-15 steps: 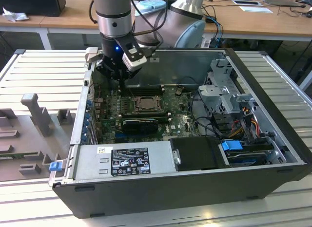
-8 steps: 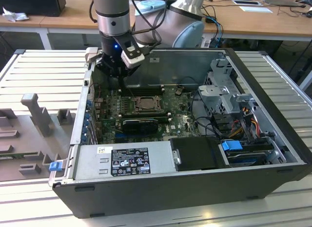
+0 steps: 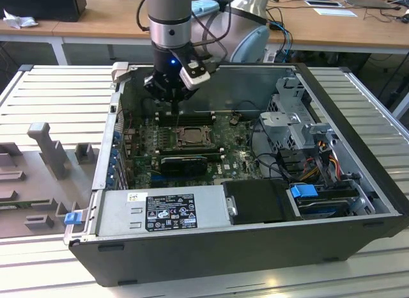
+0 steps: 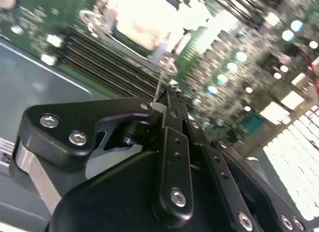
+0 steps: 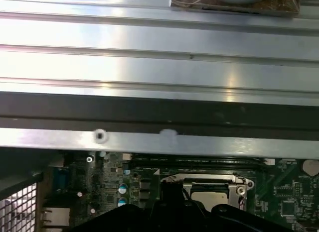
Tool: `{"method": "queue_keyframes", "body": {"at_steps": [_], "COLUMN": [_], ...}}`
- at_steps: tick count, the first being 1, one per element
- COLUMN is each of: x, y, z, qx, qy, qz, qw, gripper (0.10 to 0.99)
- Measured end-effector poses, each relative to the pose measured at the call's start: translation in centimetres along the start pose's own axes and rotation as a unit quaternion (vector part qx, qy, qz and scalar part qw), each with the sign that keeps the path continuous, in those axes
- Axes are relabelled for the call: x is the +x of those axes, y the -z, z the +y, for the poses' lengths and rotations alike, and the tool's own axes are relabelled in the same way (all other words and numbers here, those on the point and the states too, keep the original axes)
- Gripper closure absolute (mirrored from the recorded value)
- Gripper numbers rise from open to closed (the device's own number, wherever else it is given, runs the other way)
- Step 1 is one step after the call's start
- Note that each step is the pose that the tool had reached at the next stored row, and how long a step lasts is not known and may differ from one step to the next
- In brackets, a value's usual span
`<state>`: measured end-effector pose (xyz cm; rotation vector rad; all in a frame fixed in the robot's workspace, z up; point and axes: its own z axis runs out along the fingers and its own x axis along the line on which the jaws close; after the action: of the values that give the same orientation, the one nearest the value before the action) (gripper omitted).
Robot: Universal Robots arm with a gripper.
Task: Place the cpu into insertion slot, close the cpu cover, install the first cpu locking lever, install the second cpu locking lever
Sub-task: 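Install the first cpu locking lever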
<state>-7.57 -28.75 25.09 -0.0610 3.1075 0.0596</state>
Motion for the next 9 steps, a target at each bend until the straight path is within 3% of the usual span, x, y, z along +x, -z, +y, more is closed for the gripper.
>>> {"method": "queue_keyframes", "body": {"at_steps": [2, 4, 6, 8, 9], "x": [-1.35, -2.16, -2.32, -2.30, -2.32], "y": [-0.35, -0.47, -0.52, -0.63, -0.77], "z": [-0.07, -0.11, -0.21, -0.46, -0.47], "qx": [0.0002, -0.0012, -0.0129, -0.0278, -0.0282], "qy": [0.000, 0.000, 0.000, -0.001, -0.001], "qz": [0.0008, 0.0014, 0.0013, 0.0006, 0.0004], "qw": [1.0000, 1.0000, 0.9999, 0.9996, 0.9996], "gripper": [0.980, 0.980, 0.980, 0.980, 0.980]}}
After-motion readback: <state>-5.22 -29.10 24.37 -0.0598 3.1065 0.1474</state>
